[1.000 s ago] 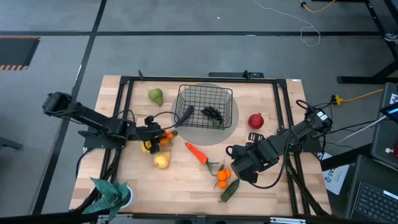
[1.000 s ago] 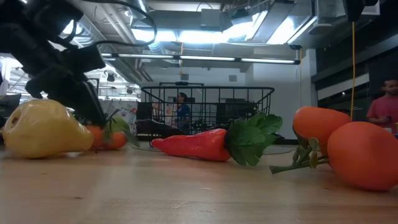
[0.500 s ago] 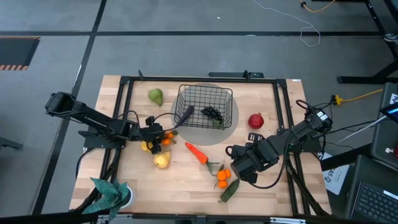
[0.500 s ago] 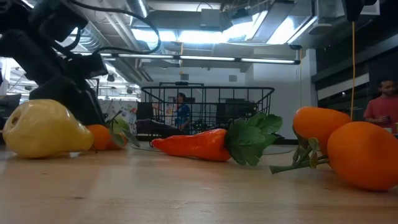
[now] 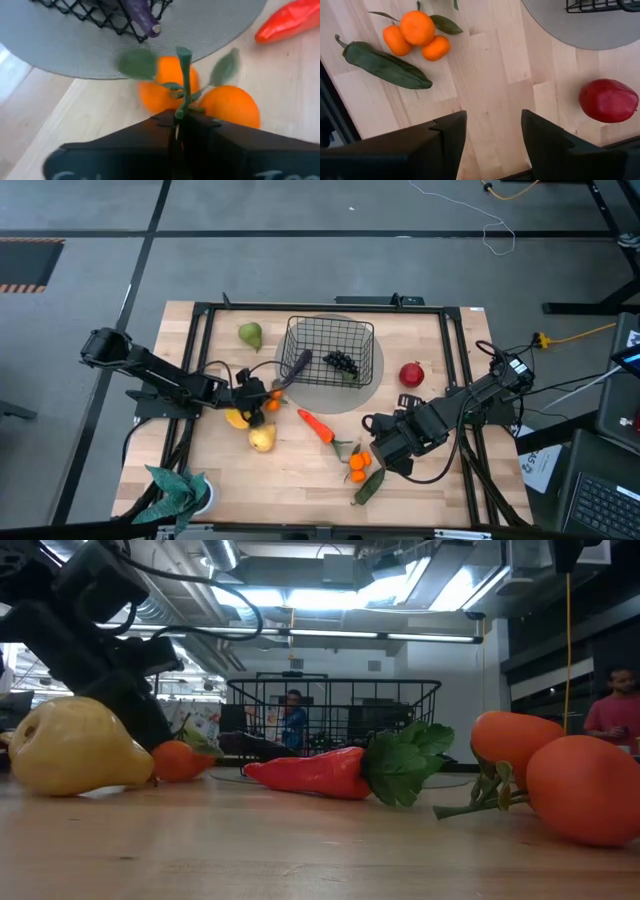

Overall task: Build produce basket
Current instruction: Put the left oranges into the black wire basket, then put the yellow starfruit into the black wire basket

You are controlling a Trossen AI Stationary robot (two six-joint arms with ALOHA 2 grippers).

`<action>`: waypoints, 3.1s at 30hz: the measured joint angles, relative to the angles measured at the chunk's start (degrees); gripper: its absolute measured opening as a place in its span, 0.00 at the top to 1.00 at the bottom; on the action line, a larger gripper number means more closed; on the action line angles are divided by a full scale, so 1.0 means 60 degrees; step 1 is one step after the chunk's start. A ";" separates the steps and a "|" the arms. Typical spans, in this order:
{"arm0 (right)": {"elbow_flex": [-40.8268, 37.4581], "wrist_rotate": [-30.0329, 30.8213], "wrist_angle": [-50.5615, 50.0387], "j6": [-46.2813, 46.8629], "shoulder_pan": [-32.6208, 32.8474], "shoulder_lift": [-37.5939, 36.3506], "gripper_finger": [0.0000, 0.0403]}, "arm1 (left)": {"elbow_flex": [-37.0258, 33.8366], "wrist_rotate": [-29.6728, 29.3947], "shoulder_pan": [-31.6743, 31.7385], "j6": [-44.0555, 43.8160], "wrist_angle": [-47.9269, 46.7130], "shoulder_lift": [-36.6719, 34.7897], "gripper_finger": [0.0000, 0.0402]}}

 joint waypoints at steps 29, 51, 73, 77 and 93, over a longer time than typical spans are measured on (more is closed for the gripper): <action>0.0000 0.0003 -0.0004 -0.0033 0.0000 0.0000 0.56 | 0.3529 0.2832 0.0249 0.3900 0.2104 -0.1137 1.00; 0.0000 0.0003 -0.0004 -0.0062 0.0000 0.0000 0.56 | 0.5329 0.3172 0.3730 0.3071 0.1375 0.0645 0.67; 0.0000 0.0345 0.0094 -0.0007 0.0573 0.0000 0.56 | 0.5329 0.7946 0.0135 -0.0350 -0.5508 -0.0550 0.67; 0.0000 0.0345 0.0191 -0.0004 0.0636 0.0000 0.56 | 0.5329 0.6958 -0.0932 -0.0430 -0.6080 -0.0550 0.67; 0.0000 0.0466 0.0255 -0.0011 0.0634 0.0000 0.56 | 0.5326 0.2574 -0.2592 0.2355 -0.9794 -0.0364 0.67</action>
